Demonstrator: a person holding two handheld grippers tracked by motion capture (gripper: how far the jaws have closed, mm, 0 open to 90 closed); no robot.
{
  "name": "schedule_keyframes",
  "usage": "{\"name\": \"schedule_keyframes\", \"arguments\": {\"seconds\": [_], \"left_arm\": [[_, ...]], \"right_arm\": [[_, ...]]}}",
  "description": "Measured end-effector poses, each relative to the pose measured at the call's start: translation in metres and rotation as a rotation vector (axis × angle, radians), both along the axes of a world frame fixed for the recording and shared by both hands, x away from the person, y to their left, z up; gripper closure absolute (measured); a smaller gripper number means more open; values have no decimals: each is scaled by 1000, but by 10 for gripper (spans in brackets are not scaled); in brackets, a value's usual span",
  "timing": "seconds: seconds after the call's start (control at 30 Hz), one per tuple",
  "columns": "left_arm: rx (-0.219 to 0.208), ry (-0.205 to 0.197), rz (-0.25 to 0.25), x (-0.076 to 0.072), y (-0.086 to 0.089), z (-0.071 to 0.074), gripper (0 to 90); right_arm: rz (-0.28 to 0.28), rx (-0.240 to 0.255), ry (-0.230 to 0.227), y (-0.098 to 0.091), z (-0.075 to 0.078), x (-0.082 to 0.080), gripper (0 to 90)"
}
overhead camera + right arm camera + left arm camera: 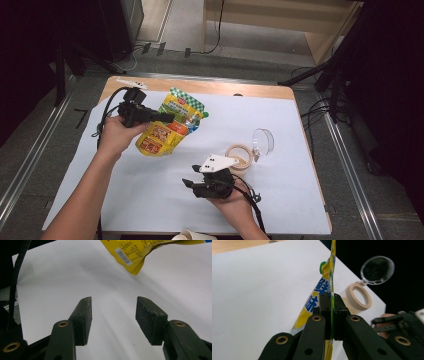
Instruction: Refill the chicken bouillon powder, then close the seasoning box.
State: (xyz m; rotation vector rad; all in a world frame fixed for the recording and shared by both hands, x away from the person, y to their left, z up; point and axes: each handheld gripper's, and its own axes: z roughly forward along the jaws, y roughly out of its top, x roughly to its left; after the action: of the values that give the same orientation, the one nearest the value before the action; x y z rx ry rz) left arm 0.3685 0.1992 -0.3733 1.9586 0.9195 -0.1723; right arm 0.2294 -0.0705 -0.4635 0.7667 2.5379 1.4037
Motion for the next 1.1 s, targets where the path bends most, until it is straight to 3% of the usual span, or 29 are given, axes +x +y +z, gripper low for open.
{"name": "schedule_keyframes", "arguments": {"seconds": [0.07, 0.13, 0.47, 0.6, 0.9, 1.1], "left_arm": [[25, -31, 14, 3, 0, -1, 900], [19, -47, 22, 7, 1, -3, 900], [17, -25, 56, 16, 9, -22, 900], [0, -23, 55, 16, 12, -23, 900], [-16, -20, 63, 8, 27, -24, 886], [-4, -24, 58, -6, 41, -23, 880]], "right_arm": [[-1, 0, 0, 0, 0, 0, 486], [-2, -3, 0, 0, -1, 1, 485], [-12, -2, 3, -3, 0, 2, 486], [-12, -3, 1, -3, 1, 2, 486], [-10, 3, -1, -5, 3, 2, 486], [-20, 13, -9, -9, 7, 2, 486]]}}
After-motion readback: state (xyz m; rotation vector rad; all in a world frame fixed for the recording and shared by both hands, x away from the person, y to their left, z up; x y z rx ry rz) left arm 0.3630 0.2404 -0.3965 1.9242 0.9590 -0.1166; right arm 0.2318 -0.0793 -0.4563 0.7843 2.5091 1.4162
